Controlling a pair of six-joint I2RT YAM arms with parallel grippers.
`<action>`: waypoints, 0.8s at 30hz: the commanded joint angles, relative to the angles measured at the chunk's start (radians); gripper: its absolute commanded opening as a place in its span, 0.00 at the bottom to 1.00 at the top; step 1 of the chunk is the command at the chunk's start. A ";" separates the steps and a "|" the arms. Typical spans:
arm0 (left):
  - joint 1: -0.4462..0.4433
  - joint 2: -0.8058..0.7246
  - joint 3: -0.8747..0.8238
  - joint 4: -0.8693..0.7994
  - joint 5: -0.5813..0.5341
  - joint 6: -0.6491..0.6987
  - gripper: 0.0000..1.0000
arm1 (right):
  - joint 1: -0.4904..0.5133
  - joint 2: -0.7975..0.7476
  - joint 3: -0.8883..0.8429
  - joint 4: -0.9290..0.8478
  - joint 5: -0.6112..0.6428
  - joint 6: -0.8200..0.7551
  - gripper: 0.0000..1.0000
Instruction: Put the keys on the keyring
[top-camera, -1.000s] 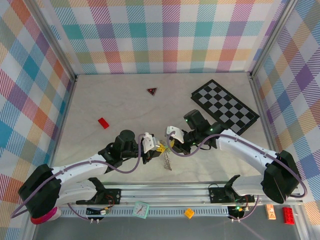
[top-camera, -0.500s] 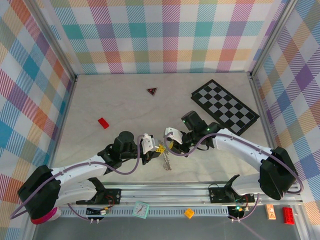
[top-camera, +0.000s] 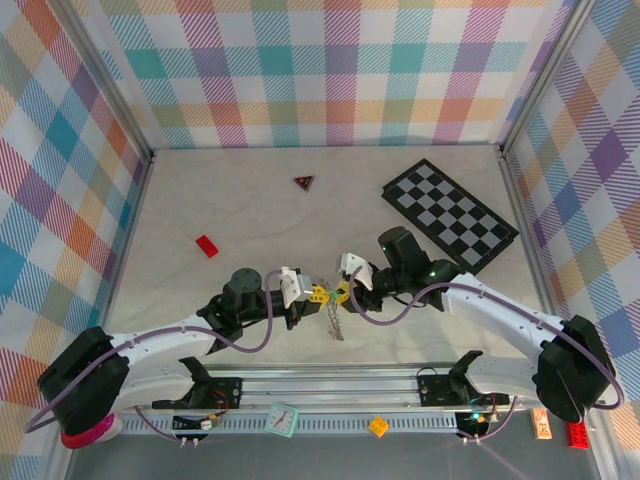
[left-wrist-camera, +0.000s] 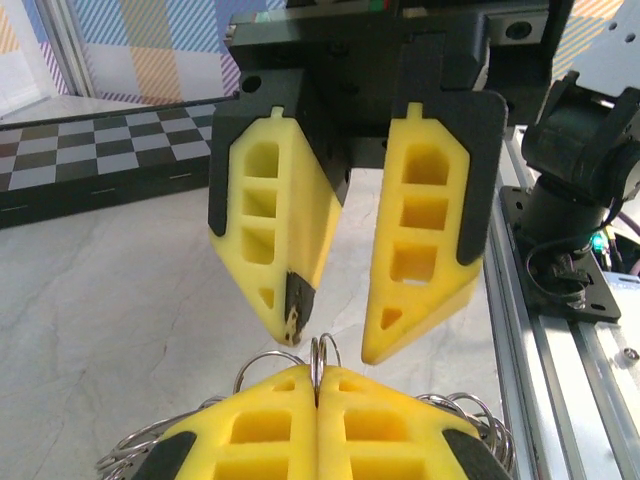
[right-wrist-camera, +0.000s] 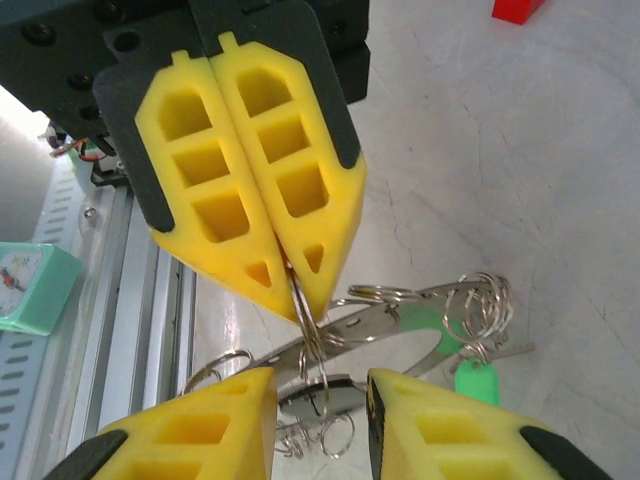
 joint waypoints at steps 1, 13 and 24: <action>-0.002 0.010 -0.014 0.141 0.020 -0.040 0.00 | -0.005 0.010 -0.014 0.081 -0.077 0.034 0.29; -0.002 0.037 -0.030 0.223 0.015 -0.077 0.00 | -0.006 0.025 -0.013 0.107 -0.102 0.043 0.00; -0.002 -0.047 0.063 -0.181 -0.070 0.035 0.23 | 0.008 0.053 0.132 -0.185 0.012 -0.104 0.00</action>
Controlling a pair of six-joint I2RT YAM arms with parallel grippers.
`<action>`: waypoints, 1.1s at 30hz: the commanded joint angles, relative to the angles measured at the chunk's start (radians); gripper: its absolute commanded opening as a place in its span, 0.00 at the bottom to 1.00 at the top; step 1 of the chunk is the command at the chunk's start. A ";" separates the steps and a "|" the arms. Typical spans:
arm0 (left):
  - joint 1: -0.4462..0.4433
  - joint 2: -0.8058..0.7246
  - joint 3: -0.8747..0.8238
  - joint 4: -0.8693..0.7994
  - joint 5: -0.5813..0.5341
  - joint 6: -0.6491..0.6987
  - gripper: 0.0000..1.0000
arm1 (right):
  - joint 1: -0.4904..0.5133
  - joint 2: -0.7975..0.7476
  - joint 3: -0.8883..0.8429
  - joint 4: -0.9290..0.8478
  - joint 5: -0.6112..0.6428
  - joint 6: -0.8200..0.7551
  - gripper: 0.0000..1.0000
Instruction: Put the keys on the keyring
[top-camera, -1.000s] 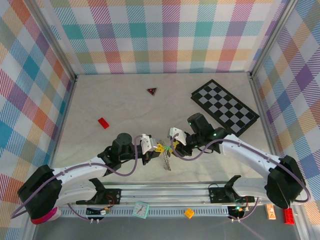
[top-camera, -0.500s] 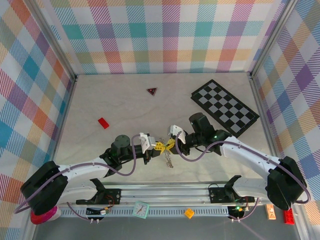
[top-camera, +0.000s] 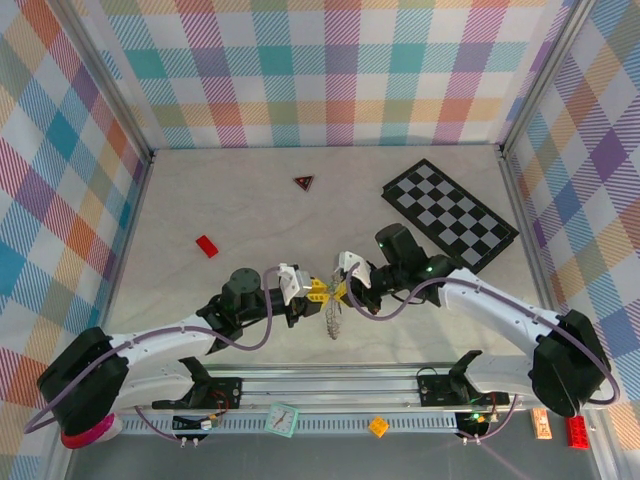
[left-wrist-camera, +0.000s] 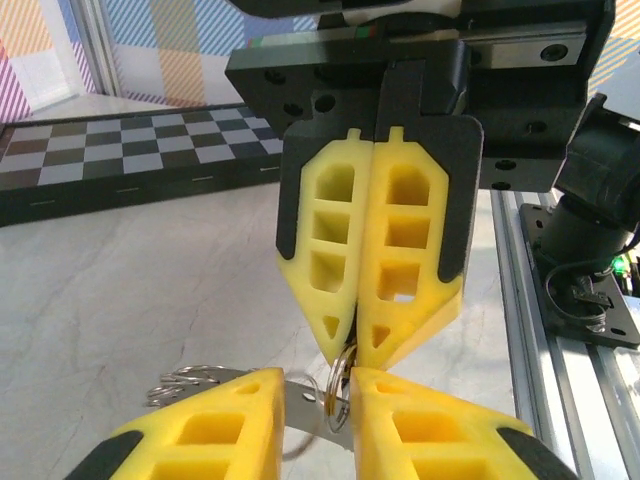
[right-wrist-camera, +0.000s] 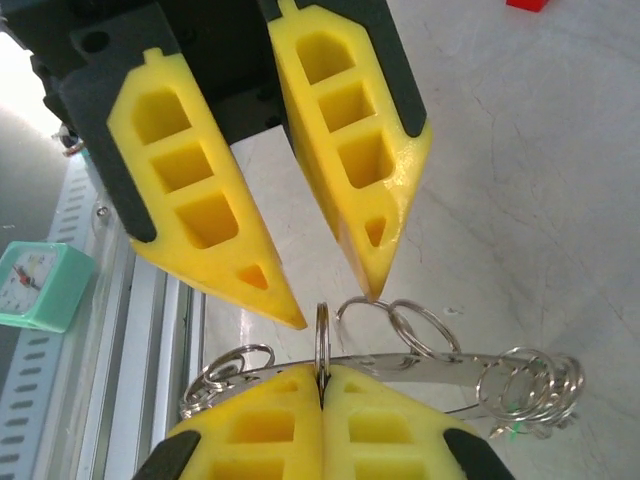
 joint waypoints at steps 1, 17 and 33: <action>-0.002 -0.036 0.055 -0.182 -0.019 0.073 0.24 | 0.013 0.018 0.088 -0.134 0.030 -0.091 0.00; -0.001 0.003 0.155 -0.337 0.053 0.147 0.24 | 0.094 0.115 0.254 -0.316 0.140 -0.205 0.00; -0.001 0.002 0.130 -0.312 0.071 0.150 0.00 | 0.074 0.042 0.172 -0.219 0.100 -0.122 0.14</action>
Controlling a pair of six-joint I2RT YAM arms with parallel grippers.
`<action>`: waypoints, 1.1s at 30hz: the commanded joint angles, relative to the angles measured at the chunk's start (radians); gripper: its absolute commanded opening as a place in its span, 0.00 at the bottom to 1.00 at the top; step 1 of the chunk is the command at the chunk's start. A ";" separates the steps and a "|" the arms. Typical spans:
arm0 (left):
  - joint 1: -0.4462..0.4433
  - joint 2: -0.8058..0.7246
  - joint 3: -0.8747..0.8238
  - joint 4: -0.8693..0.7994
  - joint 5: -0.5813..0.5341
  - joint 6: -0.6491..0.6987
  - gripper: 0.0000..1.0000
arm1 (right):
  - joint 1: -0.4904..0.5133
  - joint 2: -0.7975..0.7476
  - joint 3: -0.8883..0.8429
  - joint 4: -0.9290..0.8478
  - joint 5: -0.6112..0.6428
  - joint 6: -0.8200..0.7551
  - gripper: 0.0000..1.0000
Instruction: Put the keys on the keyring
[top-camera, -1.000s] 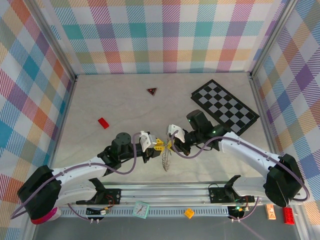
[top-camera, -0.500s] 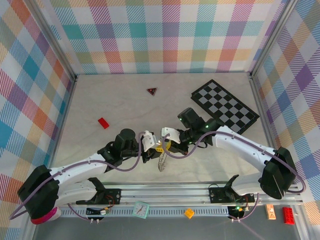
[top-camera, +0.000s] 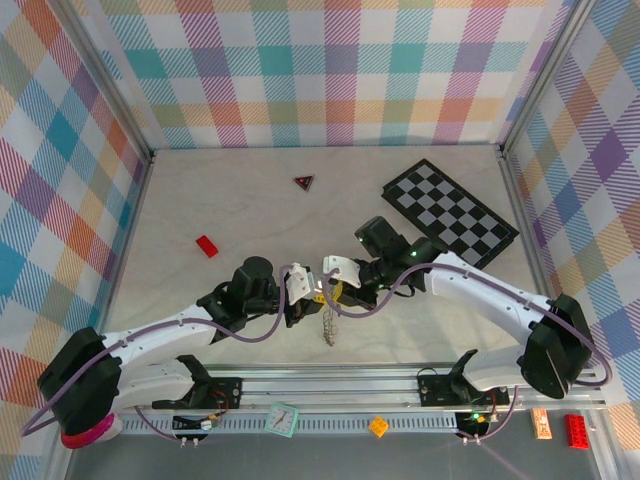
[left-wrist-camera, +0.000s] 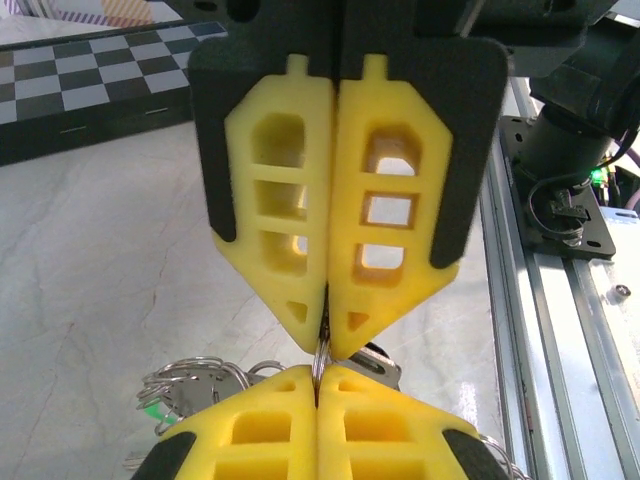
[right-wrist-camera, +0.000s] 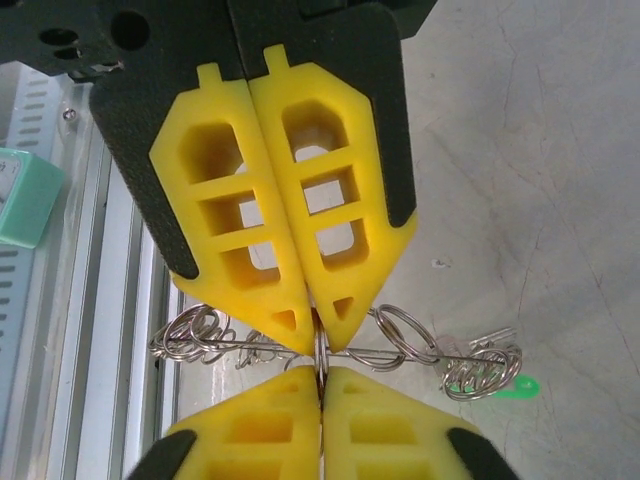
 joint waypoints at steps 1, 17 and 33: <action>-0.001 -0.015 -0.014 0.045 0.009 -0.004 0.00 | -0.026 -0.068 -0.052 0.082 -0.084 0.041 0.18; -0.002 -0.015 -0.088 0.230 0.012 -0.065 0.00 | -0.075 -0.055 -0.137 0.182 -0.155 0.114 0.29; -0.002 -0.008 -0.109 0.276 -0.009 -0.076 0.00 | -0.075 -0.025 -0.147 0.142 -0.122 0.098 0.00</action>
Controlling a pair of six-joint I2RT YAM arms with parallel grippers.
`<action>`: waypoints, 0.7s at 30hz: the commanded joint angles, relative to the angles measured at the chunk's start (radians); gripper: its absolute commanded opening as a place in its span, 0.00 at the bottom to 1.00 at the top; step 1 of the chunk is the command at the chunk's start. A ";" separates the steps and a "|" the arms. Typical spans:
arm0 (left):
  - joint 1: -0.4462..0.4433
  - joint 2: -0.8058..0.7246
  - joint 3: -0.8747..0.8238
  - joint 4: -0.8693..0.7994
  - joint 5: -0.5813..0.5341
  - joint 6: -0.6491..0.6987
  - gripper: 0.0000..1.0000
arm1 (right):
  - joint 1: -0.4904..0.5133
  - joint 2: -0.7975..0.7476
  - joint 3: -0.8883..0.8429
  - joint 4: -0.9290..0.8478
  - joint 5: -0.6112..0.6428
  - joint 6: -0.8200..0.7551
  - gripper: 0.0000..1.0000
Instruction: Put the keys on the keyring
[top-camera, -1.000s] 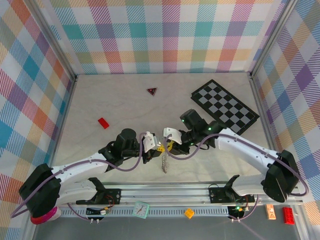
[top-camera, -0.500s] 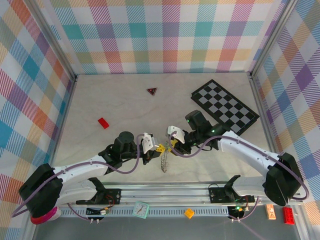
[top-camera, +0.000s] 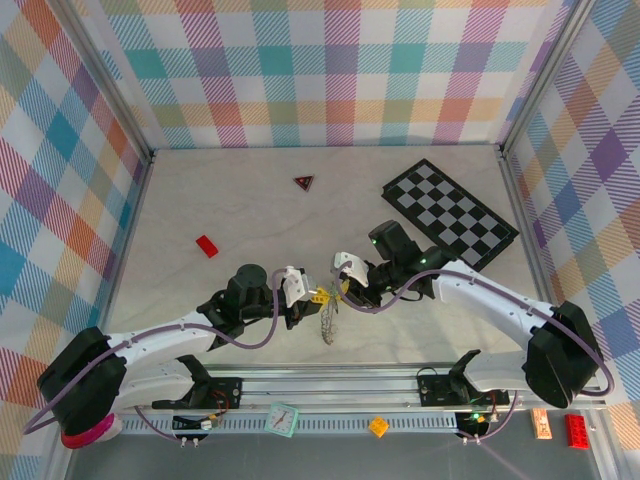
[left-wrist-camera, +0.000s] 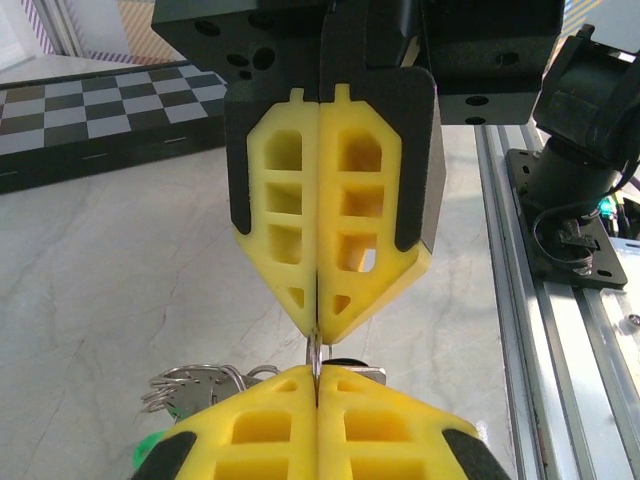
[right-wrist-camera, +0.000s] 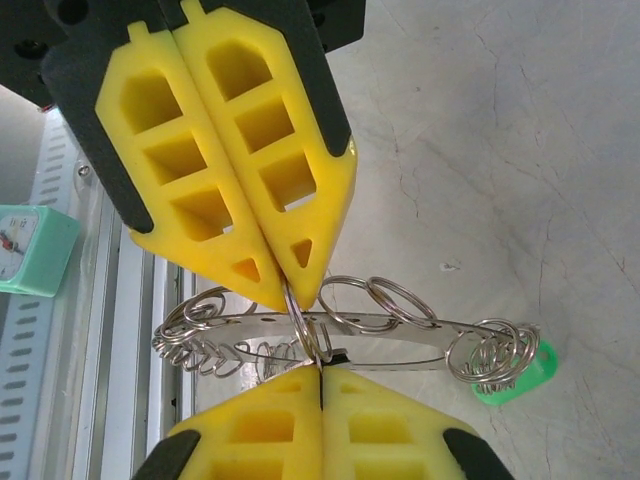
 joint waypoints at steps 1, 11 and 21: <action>-0.002 -0.001 -0.015 0.082 0.007 -0.019 0.00 | 0.002 0.029 -0.014 -0.006 -0.017 -0.008 0.00; -0.002 0.021 -0.020 0.115 0.007 -0.032 0.00 | 0.000 -0.022 -0.073 0.123 -0.070 0.038 0.19; -0.001 0.029 -0.028 0.147 0.010 -0.049 0.00 | 0.000 -0.054 -0.132 0.246 -0.067 0.083 0.24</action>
